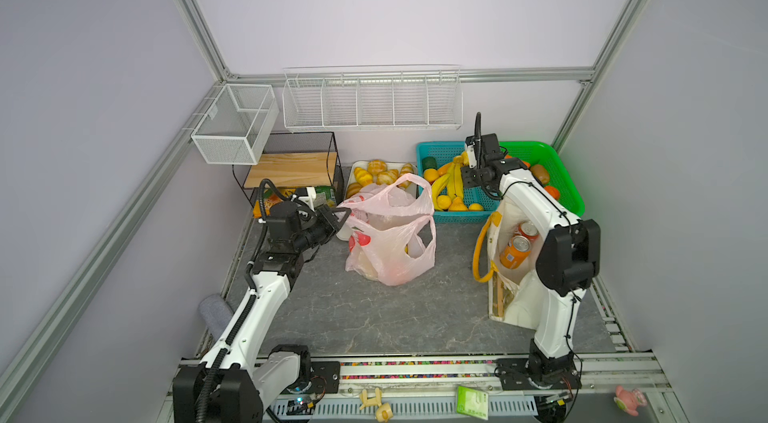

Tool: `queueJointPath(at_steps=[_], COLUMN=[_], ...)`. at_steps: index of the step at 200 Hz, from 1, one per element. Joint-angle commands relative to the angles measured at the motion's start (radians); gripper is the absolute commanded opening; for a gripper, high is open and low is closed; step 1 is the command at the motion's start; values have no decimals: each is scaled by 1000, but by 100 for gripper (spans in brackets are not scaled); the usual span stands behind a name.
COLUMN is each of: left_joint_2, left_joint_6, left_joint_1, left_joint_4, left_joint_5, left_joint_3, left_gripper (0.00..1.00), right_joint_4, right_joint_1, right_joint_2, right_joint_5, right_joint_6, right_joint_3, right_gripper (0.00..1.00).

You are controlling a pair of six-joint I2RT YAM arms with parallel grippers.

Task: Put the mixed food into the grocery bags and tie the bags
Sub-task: 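Lower the right gripper into the teal basket and grasp another orange, then carry the orange with the right gripper into the pink bag opening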

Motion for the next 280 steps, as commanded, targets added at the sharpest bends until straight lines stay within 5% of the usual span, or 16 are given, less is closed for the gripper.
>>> queueJointPath(at_steps=[1, 41, 90, 204, 248, 280], left_joint_2=[-3, -9, -8, 11, 8, 7], left_joint_6=[-5, -12, -28, -23, -18, -13], left_joint_1=[6, 5, 6, -10, -22, -25], left_joint_4=[26, 32, 50, 54, 55, 53], left_joint_5=[5, 10, 22, 16, 15, 16], left_joint_3=[-13, -14, -16, -25, -23, -23], left_gripper=[0, 0, 0, 0, 0, 0], right_joint_4=[109, 185, 192, 318, 419, 449], right_joint_1=[28, 97, 175, 291, 338, 421], right_joint_2=[-155, -470, -605, -612, -552, -464], right_joint_5=[-86, -176, -301, -748, -775, -593], right_joint_6=[52, 147, 232, 221, 253, 222], right_joint_3=[-137, -438, -686, -723, -690, -637], right_gripper=[42, 42, 42, 42, 42, 42])
